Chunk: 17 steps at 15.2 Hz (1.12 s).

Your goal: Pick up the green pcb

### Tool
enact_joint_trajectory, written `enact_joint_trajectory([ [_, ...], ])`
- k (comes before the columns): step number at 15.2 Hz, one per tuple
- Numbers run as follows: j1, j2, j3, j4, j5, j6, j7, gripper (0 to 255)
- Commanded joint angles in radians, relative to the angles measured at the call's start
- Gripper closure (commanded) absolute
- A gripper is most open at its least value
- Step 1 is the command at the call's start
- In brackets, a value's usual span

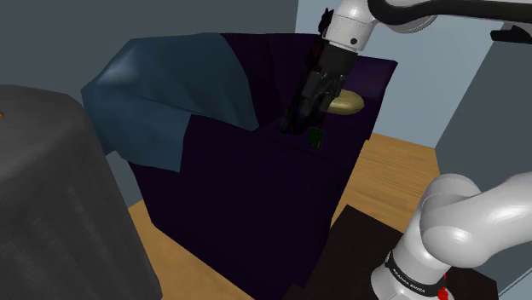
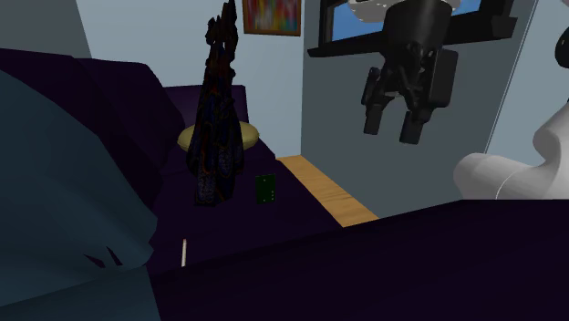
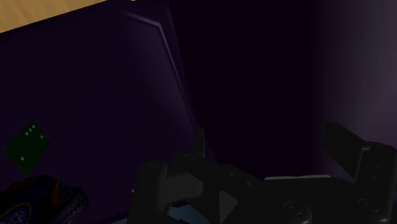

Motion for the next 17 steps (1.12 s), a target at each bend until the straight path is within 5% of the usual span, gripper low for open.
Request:
enact_joint_trajectory([
  [1,0.0,0.0,0.0,0.0,0.0,0.0,0.0,0],
  [17,-0.07,0.24,-0.271,-0.073,-0.153,0.288,-0.381,0],
])
